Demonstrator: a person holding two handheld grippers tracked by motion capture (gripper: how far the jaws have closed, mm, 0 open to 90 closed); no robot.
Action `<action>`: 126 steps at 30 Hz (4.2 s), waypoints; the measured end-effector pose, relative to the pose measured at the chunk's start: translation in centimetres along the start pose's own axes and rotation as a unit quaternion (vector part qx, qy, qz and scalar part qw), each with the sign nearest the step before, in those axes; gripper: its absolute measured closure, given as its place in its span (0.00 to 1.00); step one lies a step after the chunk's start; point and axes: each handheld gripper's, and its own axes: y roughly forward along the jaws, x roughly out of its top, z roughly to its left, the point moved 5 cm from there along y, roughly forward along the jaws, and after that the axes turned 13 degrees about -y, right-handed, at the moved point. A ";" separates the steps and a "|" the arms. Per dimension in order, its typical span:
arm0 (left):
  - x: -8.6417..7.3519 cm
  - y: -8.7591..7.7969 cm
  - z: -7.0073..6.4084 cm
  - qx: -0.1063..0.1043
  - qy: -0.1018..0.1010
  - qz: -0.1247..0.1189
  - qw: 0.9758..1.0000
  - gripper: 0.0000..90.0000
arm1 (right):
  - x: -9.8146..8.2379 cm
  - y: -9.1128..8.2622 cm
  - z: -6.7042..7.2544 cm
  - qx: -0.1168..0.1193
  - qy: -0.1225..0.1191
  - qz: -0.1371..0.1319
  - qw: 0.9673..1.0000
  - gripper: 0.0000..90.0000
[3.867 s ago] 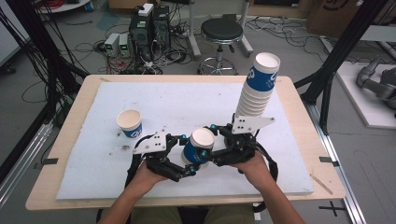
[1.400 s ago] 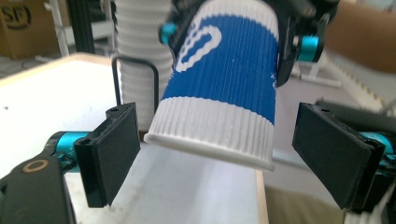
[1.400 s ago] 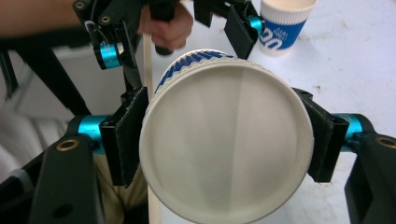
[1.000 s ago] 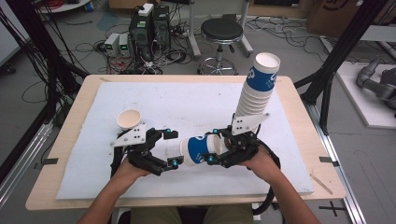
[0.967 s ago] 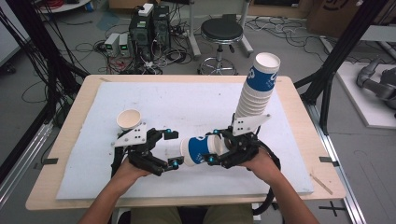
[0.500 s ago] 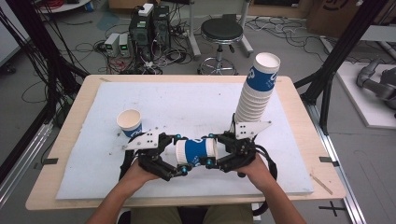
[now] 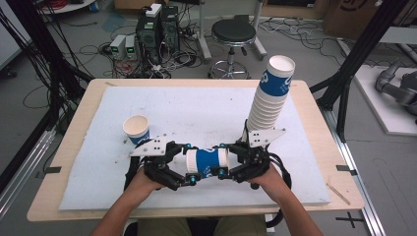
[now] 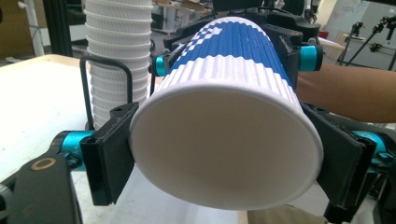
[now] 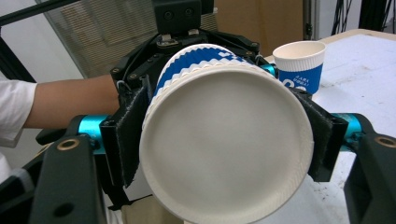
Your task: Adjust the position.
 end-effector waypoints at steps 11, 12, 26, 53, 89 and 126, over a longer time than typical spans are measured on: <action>0.9 -0.7 0.0 0.008 -0.003 0.015 1.000 0.21 | 0.4 -0.5 0.1 -0.005 0.015 0.002 1.000 0.21; 0.9 -0.8 0.0 0.010 -0.003 0.023 1.000 0.21 | 0.5 -0.7 0.1 -0.007 0.013 0.006 1.000 0.21; 2.5 -1.1 -0.5 0.036 0.020 0.107 0.993 0.21 | 3.4 -2.1 -0.4 -0.036 -0.082 0.148 0.985 0.20; 3.1 0.9 -1.1 0.051 0.050 0.220 0.973 0.19 | 2.4 1.8 0.2 0.043 -0.125 0.293 0.947 0.29; 2.2 0.5 0.2 0.000 -0.027 -0.030 0.999 0.12 | -0.3 -0.4 -0.3 -0.019 -0.070 0.058 0.996 0.29; 3.0 -0.4 -0.1 0.014 -0.021 0.045 0.999 0.22 | -1.0 0.8 0.3 -0.018 -0.037 0.080 0.996 0.22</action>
